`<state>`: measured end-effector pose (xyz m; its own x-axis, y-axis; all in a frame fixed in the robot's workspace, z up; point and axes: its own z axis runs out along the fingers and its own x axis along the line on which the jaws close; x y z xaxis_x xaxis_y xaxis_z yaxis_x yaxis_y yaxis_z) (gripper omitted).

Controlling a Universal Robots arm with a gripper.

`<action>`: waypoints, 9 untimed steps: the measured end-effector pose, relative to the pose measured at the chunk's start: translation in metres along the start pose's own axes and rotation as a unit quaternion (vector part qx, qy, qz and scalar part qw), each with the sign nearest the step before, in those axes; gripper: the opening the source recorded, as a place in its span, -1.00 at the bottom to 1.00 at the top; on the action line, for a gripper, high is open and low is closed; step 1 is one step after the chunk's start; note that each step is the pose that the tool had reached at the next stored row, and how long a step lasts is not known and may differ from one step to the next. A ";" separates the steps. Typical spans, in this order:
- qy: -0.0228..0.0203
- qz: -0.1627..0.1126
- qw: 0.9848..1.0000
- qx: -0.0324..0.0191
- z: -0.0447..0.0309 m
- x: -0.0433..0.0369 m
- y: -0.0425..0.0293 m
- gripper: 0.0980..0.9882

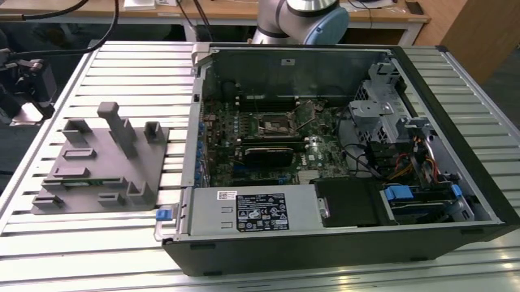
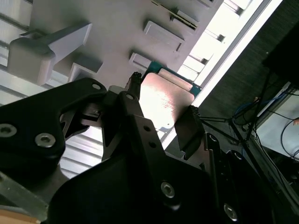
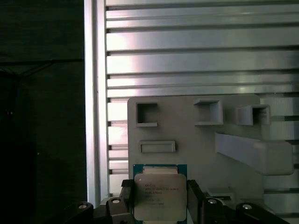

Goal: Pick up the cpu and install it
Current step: 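Pick up the cpu and move it towards the insertion slot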

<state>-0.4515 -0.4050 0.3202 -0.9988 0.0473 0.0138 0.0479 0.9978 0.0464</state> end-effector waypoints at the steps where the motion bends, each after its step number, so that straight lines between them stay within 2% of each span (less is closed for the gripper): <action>1: 0.000 0.000 1.000 0.000 -0.0018 0.0000 0.0002 0.00; 9: 0.000 0.000 1.000 0.000 -0.0155 0.0003 0.0013 0.00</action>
<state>-0.4516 -0.4044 0.3357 -0.9988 0.0474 0.0139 0.0480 0.9978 0.0464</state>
